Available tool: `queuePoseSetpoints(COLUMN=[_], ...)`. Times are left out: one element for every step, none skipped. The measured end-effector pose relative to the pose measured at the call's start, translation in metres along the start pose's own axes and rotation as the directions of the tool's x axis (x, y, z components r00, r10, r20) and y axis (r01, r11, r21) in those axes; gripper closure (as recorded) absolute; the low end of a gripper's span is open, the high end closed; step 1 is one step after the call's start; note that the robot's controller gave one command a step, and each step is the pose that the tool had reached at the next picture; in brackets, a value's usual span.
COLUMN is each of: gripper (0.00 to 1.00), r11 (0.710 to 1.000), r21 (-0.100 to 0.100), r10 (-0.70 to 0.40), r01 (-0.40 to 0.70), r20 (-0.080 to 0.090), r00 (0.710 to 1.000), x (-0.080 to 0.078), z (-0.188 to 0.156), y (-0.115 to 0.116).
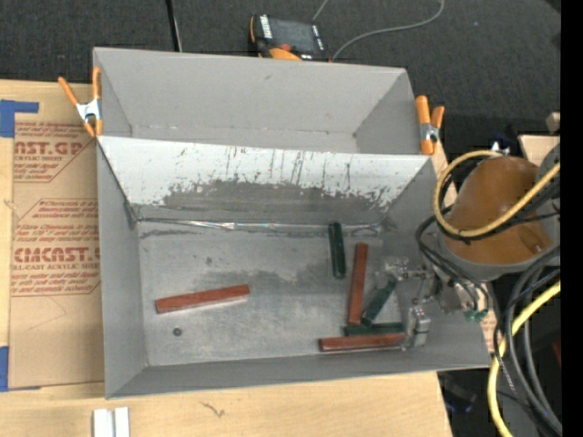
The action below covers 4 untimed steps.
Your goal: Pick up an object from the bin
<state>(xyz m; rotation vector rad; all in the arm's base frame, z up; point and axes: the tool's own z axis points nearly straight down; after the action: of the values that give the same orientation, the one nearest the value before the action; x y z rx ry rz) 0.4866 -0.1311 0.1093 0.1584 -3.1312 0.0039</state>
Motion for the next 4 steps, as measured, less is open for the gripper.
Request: queuePoseSetpoints(gripper=[0.00,0.00,0.00,0.00], r11=[0.951,0.921,1.000,0.901], r21=[-0.005,-0.006,-0.002,-0.005], r10=[0.309,0.390,0.011,0.434], r01=[-0.309,-0.390,-0.011,-0.434], r20=[0.006,0.007,0.008,0.004], r00=[0.951,0.921,1.000,0.901], x=[-0.061,-0.018,-0.043,0.008], z=[0.040,0.026,0.039,0.040], y=[-0.008,0.003,-0.027,-0.015])
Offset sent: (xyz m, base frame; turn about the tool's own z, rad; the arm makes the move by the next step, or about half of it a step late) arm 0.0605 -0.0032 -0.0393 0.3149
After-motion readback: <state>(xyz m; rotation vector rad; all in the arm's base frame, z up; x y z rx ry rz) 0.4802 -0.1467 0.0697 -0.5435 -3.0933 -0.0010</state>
